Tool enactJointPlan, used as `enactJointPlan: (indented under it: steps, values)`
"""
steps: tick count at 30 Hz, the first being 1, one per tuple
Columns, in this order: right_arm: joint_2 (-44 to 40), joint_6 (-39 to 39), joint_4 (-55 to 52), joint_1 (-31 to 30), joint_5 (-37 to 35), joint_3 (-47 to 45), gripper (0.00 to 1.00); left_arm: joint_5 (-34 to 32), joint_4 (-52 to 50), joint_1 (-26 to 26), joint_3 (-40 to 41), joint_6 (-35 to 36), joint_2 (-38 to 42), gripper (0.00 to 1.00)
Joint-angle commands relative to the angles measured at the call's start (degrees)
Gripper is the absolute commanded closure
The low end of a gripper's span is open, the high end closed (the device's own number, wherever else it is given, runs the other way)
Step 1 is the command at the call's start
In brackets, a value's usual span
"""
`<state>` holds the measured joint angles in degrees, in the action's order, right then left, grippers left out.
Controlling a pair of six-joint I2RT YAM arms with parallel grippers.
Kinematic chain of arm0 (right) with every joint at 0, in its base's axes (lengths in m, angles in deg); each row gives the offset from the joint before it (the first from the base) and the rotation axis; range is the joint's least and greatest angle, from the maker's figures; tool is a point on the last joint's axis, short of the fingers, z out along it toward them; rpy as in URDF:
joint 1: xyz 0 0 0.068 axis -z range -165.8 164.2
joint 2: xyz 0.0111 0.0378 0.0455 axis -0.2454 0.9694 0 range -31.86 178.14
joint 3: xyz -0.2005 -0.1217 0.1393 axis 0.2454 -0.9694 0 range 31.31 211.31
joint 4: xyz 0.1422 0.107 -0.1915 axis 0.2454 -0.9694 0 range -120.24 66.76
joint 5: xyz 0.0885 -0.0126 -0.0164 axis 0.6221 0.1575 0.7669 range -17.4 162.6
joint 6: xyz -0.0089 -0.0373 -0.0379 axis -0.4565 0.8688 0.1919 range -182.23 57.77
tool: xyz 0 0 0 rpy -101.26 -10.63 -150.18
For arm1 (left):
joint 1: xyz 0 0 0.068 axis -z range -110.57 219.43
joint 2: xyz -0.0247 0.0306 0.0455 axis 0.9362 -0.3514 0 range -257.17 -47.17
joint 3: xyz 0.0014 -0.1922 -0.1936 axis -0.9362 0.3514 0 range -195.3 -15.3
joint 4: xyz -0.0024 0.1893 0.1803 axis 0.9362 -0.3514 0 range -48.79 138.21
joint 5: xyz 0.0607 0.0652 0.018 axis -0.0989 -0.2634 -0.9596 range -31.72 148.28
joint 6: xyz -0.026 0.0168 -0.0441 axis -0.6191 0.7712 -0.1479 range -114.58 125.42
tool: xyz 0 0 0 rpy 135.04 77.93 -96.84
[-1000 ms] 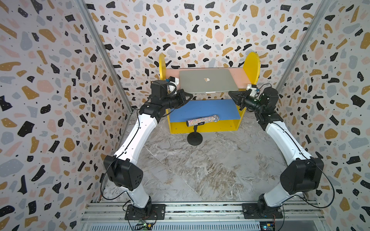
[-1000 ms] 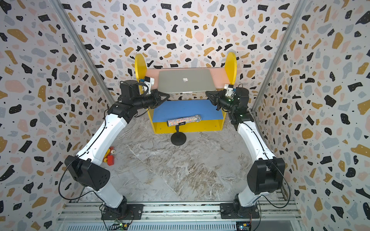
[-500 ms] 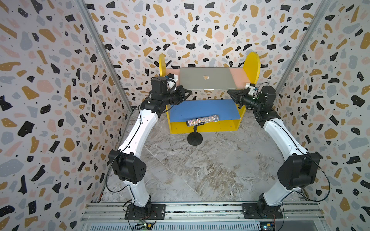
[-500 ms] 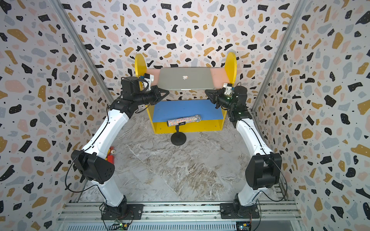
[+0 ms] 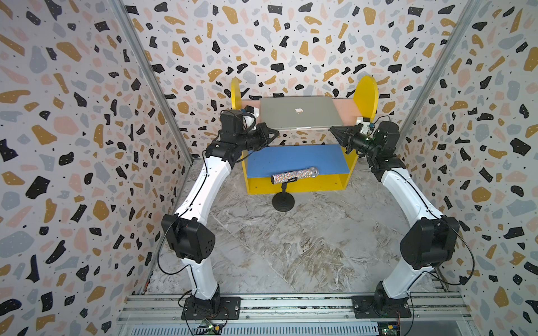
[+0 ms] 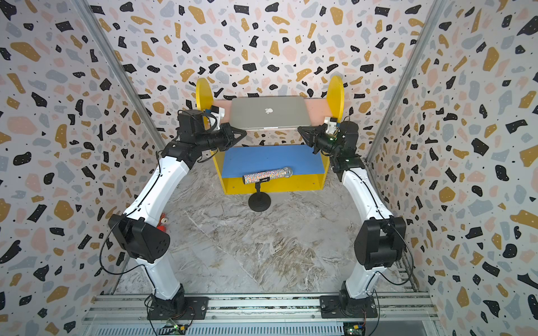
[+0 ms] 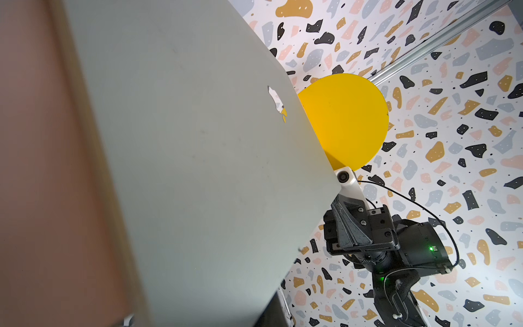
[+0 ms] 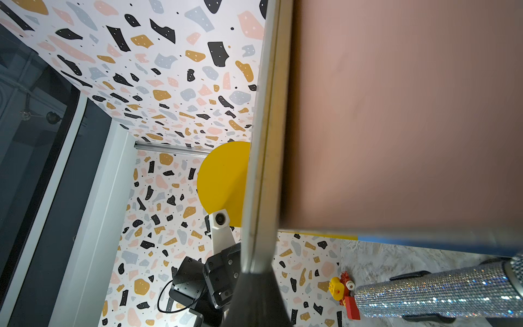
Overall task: Close the laptop lid and set it aside
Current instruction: Place the laptop on the shelf.
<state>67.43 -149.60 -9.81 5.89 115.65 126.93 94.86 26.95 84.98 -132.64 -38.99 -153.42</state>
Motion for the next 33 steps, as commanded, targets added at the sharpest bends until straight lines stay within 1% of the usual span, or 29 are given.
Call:
enactJointPlan:
  steps: [1, 8, 15, 24, 33]
  values:
    - [0.4, -0.4, 1.2, 0.2, -0.1, 3.1, 1.00, 0.2, 3.0, -0.8, -2.9, 0.0, -0.6, 1.00]
    - [3.1, -1.7, 2.4, 0.2, 0.5, 5.0, 1.00, 0.0, 3.2, -1.0, -3.7, -0.1, -1.6, 1.00]
    - [4.1, -2.4, 3.1, 0.2, 0.8, 5.4, 1.00, 0.2, 3.2, -1.4, -5.0, -0.4, -2.7, 1.00]
    - [2.5, -1.9, 2.7, 0.2, 0.5, 3.4, 1.00, 0.8, 2.6, -2.1, -6.8, -0.8, -3.1, 1.00]
    - [-0.6, -1.2, 2.5, 0.2, 0.5, 1.4, 1.00, 2.6, 3.0, -3.5, -9.5, -2.9, -5.1, 1.00]
